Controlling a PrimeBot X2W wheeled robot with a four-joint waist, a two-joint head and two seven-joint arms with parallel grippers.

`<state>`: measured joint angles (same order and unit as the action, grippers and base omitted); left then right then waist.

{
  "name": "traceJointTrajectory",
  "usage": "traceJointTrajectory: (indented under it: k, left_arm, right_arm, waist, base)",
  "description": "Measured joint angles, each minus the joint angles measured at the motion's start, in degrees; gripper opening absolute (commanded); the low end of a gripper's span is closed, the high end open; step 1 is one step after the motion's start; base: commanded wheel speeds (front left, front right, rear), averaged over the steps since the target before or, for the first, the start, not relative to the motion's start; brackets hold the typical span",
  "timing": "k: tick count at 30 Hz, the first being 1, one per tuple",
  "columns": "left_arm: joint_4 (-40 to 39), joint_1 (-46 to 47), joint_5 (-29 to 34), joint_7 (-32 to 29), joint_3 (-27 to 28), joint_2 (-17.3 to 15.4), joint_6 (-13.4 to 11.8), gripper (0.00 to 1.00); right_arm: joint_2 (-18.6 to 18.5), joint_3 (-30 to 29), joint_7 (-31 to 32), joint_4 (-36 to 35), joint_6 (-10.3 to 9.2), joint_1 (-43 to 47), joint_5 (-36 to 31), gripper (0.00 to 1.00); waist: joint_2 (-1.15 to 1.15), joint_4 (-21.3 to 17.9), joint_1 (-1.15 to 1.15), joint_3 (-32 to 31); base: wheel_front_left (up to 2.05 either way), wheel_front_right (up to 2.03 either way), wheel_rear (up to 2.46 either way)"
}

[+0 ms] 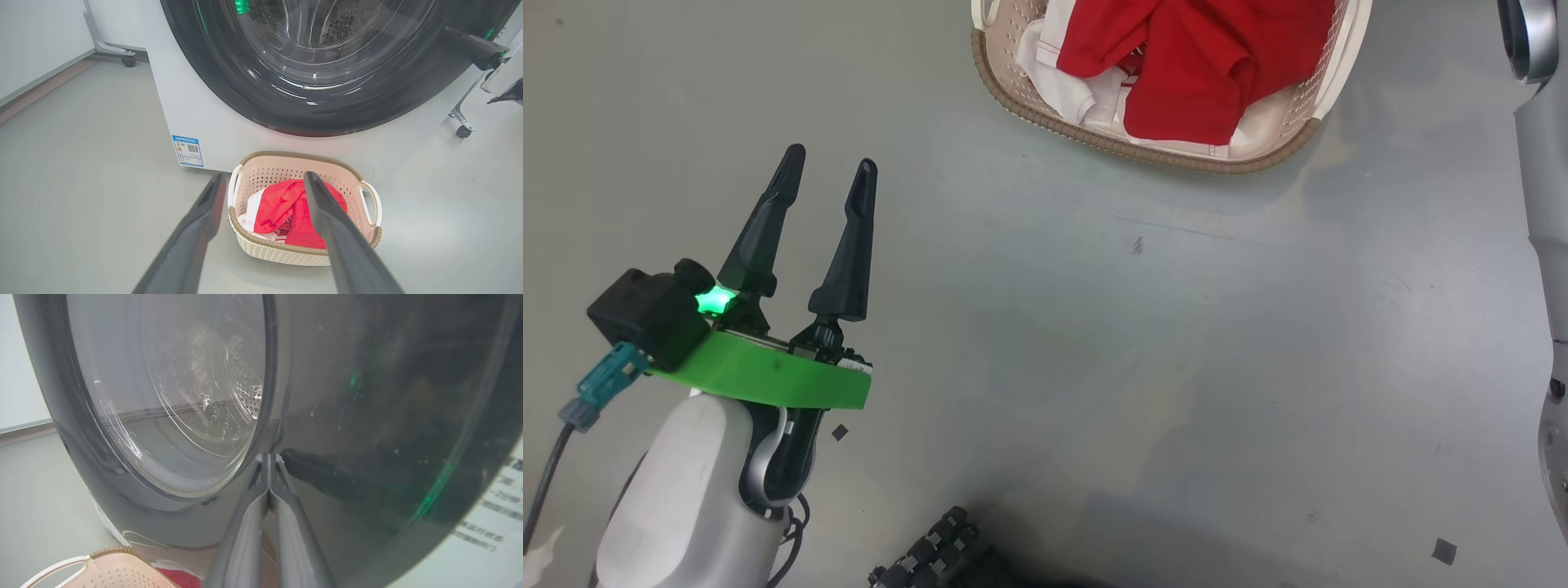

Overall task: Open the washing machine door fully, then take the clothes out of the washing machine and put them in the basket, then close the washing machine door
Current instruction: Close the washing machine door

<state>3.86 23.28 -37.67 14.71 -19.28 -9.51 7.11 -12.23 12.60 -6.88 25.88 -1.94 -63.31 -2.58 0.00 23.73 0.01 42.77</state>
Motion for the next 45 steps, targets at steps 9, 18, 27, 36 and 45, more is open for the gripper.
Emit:
traceJointTrajectory:
  k: [9, 18, 27, 36, 45]
  left_arm:
    - [0.93, 0.28, -0.09, 0.00, 0.00, 0.38, 0.00, 1.00]
    - [2.42, 0.73, 0.43, 0.00, 0.14, 0.43, 0.00, 1.00]
    - [4.64, 0.51, 1.90, 0.00, 0.44, -0.32, 0.00, 1.00]
    - [5.87, -1.98, 5.73, 0.00, 0.83, -3.37, 0.00, 1.00]
    - [7.24, -6.83, 7.59, 0.00, 2.63, -4.41, 0.00, 1.00]
  right_arm:
    - [0.36, -0.19, -1.40, 1.70, -0.57, -0.81, 0.01, 0.00]
    - [0.60, -0.82, -4.78, 6.20, -1.15, 1.57, 1.63, 0.00]
    - [2.69, -1.01, -6.84, 8.99, -1.05, 10.94, 4.22, 0.00]
    - [5.47, -1.05, -7.56, 8.70, -0.51, 20.23, 6.78, 0.00]
    - [6.95, -2.08, -7.56, 3.45, -0.56, 29.82, 9.84, 0.00]
  waist:
    - [0.00, 0.52, 0.00, 0.17]
    - [0.00, 0.18, 0.00, -2.25]
    - [0.00, -1.03, 0.00, -7.41]
    - [0.00, -3.74, -0.01, -13.78]
    - [0.00, -8.52, -0.01, -20.08]
  base:
    - [0.00, 0.00, 0.00]
    - [0.00, 0.00, 0.00]
    - [0.00, 0.00, 0.00]
    - [0.00, 0.00, 0.00]
    - [0.00, 0.00, 0.00]
